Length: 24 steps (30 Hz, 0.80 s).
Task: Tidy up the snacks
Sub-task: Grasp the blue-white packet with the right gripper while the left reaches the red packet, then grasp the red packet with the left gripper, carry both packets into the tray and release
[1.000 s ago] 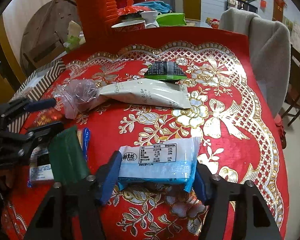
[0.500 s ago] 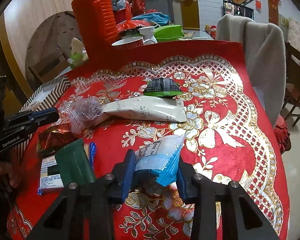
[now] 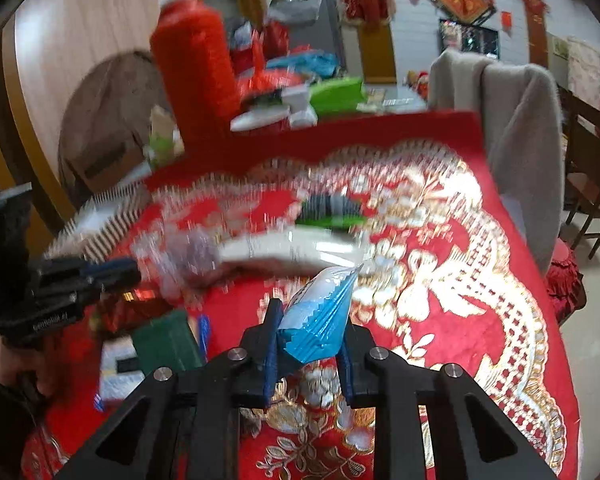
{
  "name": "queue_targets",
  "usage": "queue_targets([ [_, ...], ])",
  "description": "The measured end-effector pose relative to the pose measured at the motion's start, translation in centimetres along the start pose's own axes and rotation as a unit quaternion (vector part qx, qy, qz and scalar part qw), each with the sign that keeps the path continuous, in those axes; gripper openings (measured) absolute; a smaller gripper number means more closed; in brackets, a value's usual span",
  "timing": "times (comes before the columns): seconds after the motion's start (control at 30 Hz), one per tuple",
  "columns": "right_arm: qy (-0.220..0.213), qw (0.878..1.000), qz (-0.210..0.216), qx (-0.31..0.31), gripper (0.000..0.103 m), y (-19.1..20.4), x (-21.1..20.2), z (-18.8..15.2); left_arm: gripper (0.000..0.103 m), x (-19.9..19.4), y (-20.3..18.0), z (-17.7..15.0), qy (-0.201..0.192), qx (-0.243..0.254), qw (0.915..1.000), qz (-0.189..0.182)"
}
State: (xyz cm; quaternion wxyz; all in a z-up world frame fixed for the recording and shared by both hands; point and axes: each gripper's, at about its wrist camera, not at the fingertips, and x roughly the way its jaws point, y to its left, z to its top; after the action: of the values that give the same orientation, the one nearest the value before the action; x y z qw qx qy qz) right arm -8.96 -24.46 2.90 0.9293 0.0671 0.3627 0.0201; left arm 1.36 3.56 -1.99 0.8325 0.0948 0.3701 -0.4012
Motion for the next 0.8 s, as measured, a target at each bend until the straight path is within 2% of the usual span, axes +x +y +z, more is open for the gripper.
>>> queue_targets([
  [0.03,-0.006,1.0,0.002,0.005,0.023,-0.2,-0.2,0.1,0.015,-0.1,0.0,0.0,0.004,0.006,0.9999,-0.011],
  [0.07,-0.006,1.0,0.003,0.011,0.023,-0.4,-0.2,0.1,0.02,-0.3,-0.1,0.0,0.006,0.011,0.9998,-0.014],
  [0.1,-0.005,1.0,0.001,0.013,0.023,-0.5,-0.1,0.1,0.04,-0.3,-0.1,0.0,0.009,0.015,0.9998,-0.013],
  [0.13,-0.001,1.0,0.0,0.014,0.023,-0.5,0.1,0.1,0.055,-0.1,0.0,0.0,0.013,0.017,0.9997,-0.007],
  [0.17,0.005,1.0,0.0,0.012,0.023,-0.4,0.4,0.0,0.081,-0.1,0.0,-0.1,0.011,0.016,0.9998,0.002],
  [0.2,0.008,1.0,-0.001,0.011,0.023,-0.3,0.5,0.0,0.086,-0.1,-0.1,-0.1,0.007,0.019,0.9997,0.012],
  [0.33,0.017,1.0,-0.002,0.0,0.023,0.2,1.0,-0.2,0.086,0.5,-0.9,-0.3,0.023,0.037,0.9988,0.019],
  [0.53,0.015,1.0,-0.001,-0.004,0.023,0.6,1.0,-0.3,0.084,3.0,-1.4,-1.0,0.067,0.057,0.9943,0.06],
  [0.57,0.014,1.0,0.0,-0.003,0.023,0.5,0.9,-0.3,0.077,3.1,-1.5,-1.0,0.067,0.058,0.9944,0.059],
  [0.6,0.014,1.0,0.0,-0.002,0.023,0.6,0.9,-0.3,0.06,3.1,-1.5,-1.1,0.065,0.057,0.995,0.05],
  [0.63,0.013,1.0,-0.001,-0.002,0.023,0.6,0.9,-0.3,0.052,3.1,-1.6,-1.1,0.063,0.055,0.9956,0.043],
  [0.8,0.012,1.0,0.001,0.002,0.023,0.4,0.8,-0.3,0.052,1.6,-1.6,-0.5,0.027,0.056,0.9972,0.041],
])
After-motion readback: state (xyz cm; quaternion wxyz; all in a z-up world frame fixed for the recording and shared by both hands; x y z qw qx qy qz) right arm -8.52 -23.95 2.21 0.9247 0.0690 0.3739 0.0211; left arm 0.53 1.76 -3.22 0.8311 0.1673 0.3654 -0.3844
